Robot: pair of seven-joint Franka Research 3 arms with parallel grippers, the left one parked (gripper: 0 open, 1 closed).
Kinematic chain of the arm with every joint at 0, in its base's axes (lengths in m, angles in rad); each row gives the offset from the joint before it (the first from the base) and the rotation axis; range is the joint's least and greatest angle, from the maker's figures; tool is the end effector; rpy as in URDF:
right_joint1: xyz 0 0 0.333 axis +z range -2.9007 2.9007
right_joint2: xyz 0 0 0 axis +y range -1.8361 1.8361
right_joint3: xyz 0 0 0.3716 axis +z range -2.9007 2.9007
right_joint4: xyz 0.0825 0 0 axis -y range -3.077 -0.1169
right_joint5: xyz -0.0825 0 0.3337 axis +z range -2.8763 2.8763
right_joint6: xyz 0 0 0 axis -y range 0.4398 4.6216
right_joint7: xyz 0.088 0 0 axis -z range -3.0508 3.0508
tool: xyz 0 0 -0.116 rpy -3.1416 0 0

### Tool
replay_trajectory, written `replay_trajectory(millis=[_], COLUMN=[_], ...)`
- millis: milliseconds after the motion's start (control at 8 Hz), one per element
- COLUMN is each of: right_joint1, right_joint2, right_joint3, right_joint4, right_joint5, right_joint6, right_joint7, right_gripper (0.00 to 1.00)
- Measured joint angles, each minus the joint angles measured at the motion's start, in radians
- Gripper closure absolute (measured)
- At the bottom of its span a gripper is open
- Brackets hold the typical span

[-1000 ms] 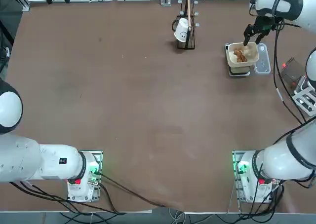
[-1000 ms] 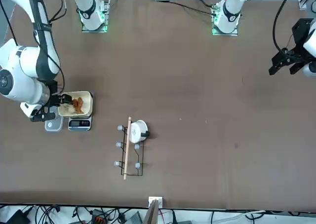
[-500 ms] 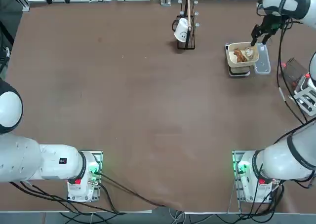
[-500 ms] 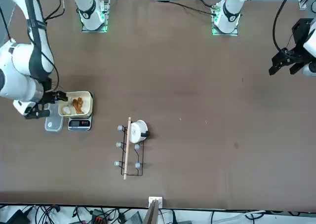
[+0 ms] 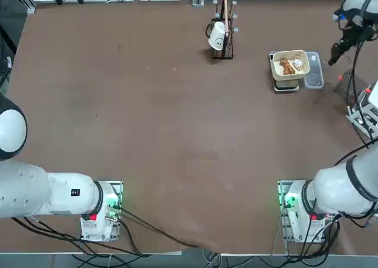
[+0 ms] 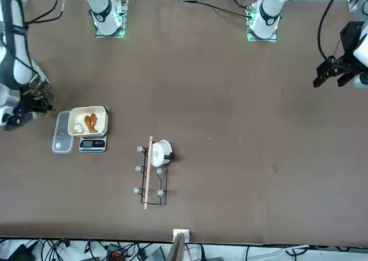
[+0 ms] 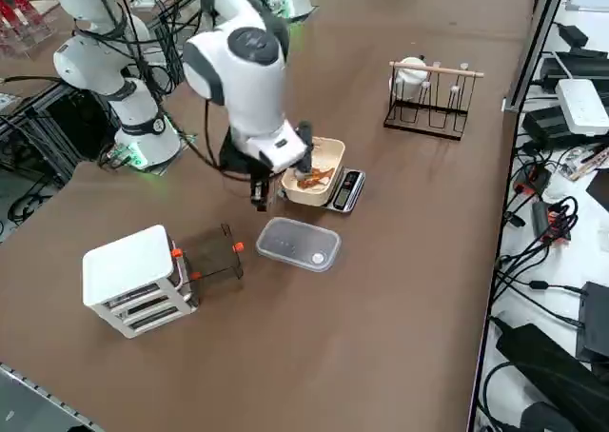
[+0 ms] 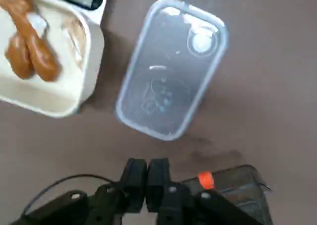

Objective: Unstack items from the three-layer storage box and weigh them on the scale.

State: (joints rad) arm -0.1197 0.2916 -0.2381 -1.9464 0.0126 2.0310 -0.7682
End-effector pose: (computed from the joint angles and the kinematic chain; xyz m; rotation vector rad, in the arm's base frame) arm 0.5289 -0.1865 0.3961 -3.0062 -0.6197 0.3063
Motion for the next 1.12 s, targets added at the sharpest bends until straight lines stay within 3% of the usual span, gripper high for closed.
replay_trajectory(millis=[250, 500, 750, 1125], right_joint1=[-0.001, -0.012, -0.026, -0.108], right_joint2=[0.002, 0.004, 0.004, 0.004], right_joint3=[0.002, 0.002, 0.000, -0.002], right_joint4=[-0.082, -0.158, -0.182, -0.187], right_joint5=[-0.083, -0.132, -0.136, -0.192], right_joint6=[0.108, 0.200, 0.207, 0.217], right_joint7=[-0.034, -0.045, -0.069, -0.157], right_gripper=[0.99, 0.99, 0.99, 0.99])
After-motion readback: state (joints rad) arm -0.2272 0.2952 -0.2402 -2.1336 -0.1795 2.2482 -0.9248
